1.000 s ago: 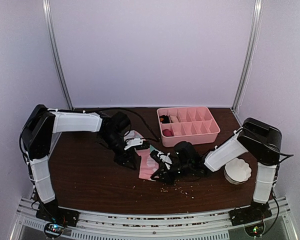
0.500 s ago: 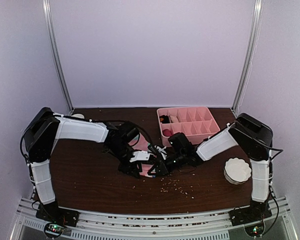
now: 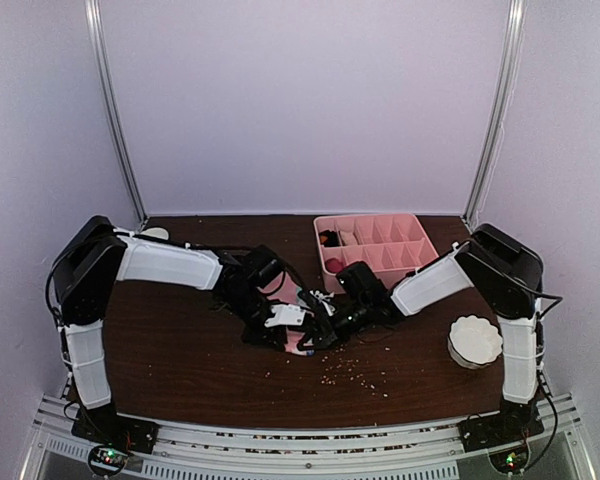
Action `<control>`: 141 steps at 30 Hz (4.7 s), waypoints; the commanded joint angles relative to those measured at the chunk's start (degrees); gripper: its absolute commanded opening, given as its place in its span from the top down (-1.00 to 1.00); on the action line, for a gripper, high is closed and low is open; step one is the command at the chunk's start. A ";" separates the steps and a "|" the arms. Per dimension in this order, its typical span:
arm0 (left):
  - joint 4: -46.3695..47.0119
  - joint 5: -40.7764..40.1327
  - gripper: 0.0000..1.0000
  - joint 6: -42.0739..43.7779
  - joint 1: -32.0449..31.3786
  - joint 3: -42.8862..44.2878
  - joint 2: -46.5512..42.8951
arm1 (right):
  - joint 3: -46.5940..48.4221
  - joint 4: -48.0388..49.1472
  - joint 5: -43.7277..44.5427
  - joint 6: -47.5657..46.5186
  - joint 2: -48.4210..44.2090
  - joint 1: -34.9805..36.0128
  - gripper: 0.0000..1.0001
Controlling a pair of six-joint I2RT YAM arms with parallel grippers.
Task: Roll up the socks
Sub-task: Roll the sock at the center of the board.
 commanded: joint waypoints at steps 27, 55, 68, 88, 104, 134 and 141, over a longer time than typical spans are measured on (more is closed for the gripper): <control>-33.15 25.35 1.00 0.04 6.92 17.74 16.83 | -29.12 8.13 58.77 -3.11 -38.82 -1.57 -0.99; -33.24 12.47 1.00 -12.39 8.92 26.22 27.20 | -10.81 8.85 46.04 -47.73 -13.38 20.00 0.04; -34.64 17.16 0.64 -6.03 9.05 24.37 22.74 | -6.48 3.77 38.32 -43.19 -6.61 15.78 0.78; -4.64 1.55 -0.96 -1.77 6.43 1.50 -4.91 | -1.77 -5.45 10.93 -12.68 0.27 3.49 1.00; 3.20 -3.52 0.18 -1.32 -0.74 -3.21 -3.10 | 4.23 -15.51 3.65 -3.16 7.50 0.34 1.00; -23.21 26.61 1.00 -9.15 10.30 14.04 16.80 | -21.06 3.23 64.66 -6.26 -31.46 6.14 -0.99; -26.42 25.83 1.00 -10.62 12.83 17.64 20.53 | -26.36 15.82 46.56 -6.66 -26.92 4.44 -0.99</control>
